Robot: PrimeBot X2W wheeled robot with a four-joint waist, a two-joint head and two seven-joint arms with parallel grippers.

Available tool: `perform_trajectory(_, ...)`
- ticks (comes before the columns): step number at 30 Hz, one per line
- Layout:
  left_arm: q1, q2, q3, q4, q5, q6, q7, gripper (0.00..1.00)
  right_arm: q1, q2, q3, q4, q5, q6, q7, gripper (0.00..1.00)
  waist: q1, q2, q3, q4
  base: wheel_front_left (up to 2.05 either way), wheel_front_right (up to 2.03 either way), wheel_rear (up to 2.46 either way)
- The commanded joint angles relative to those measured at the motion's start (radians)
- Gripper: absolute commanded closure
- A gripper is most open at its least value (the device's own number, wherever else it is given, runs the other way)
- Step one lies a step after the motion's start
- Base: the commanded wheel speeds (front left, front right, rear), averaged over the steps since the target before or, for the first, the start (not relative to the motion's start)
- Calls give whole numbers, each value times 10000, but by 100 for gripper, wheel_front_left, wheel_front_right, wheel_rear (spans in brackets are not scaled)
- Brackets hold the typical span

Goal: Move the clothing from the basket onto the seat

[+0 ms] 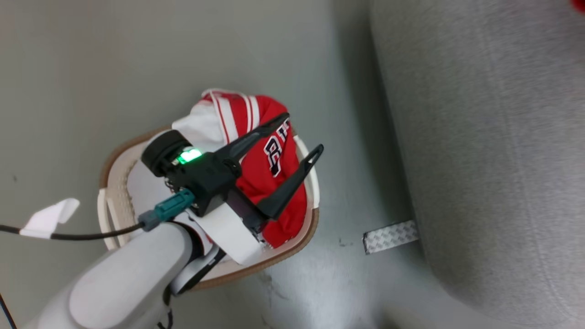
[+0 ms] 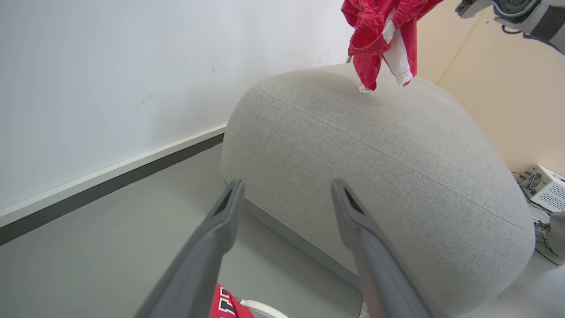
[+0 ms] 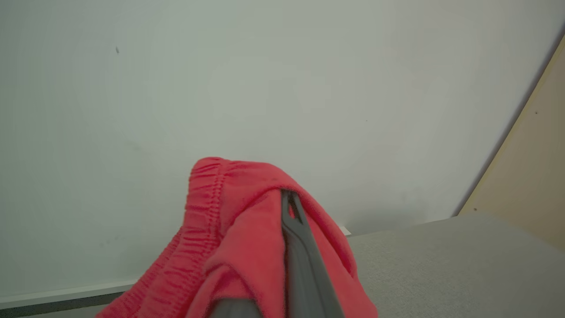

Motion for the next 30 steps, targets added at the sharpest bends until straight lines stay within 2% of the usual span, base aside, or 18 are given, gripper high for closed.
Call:
perform_trajectory(1, -88, 75, 38, -66, 47, 32, 40, 0, -136, -104, -49, 113, -89, -22, 63, 100, -2, 0, 343, 184, 0, 0, 0)
perform_trajectory(7, -136, 291, 141, -291, 63, 102, 30, 0, -624, -609, -537, 1384, -824, -22, 584, 100, -2, 0, 856, 406, 0, 0, 0)
perform_trajectory(16, -196, 437, 228, -282, 4, 133, -96, 0, -561, -899, -173, 3160, -2012, -22, 1872, 100, -2, 0, 1116, 585, 0, 0, 0)
perform_trajectory(17, -195, 438, 229, -258, -14, 142, -99, 0, -568, -890, -119, 3265, -2024, -22, 1983, 96, -2, 0, 1102, 583, 0, 0, 0)
perform_trajectory(18, -188, 440, 225, -234, -35, 143, -99, 0, -561, -881, -34, 3367, -2053, -22, 2079, 79, -2, 0, 1077, 578, 0, 0, 0)
perform_trajectory(19, -184, 435, 232, -207, -40, 148, -110, 0, -567, -881, 44, 3446, -2057, -22, 2150, 32, -2, 0, 1048, 572, 0, 0, 0)
perform_trajectory(20, -181, 430, 240, -178, -49, 157, -127, 0, -591, -876, 121, 3501, -1995, -22, 2183, 0, -2, 0, 1013, 562, 0, 0, 0)
perform_trajectory(30, 157, 177, 200, 391, -373, 215, -473, 0, -218, -1284, 1198, 4214, -1473, -22, 2478, 0, -2, 0, -97, 378, 0, 0, 0)
